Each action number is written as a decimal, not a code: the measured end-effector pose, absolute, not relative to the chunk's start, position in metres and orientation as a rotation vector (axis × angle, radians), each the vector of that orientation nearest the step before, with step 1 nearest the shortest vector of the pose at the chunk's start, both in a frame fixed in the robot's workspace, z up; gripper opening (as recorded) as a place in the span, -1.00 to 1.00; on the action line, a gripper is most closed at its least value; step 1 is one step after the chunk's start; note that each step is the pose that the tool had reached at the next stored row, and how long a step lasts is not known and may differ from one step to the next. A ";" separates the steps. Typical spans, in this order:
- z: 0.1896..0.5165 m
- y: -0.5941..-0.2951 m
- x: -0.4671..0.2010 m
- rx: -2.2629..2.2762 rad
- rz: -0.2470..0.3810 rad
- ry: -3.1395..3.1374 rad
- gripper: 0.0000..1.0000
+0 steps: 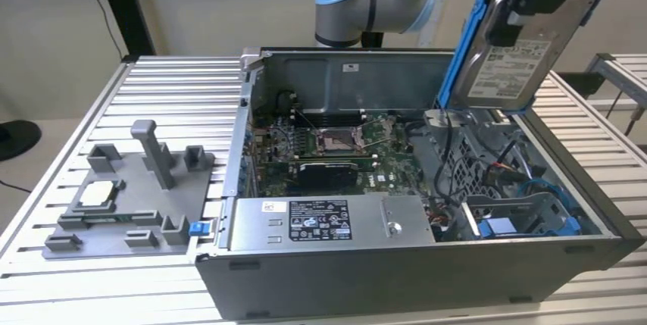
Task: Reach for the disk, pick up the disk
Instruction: 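Pick up the disk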
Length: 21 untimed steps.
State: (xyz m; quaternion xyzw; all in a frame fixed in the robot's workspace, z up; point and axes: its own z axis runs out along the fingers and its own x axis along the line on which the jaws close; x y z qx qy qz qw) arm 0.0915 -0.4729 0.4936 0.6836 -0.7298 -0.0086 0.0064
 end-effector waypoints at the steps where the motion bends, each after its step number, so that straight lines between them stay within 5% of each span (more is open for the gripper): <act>1: 0.493 -0.477 0.091 2.139 -0.027 -2.283 -1.00; 21: 0.485 -0.560 0.102 2.146 -0.045 -2.291 -1.00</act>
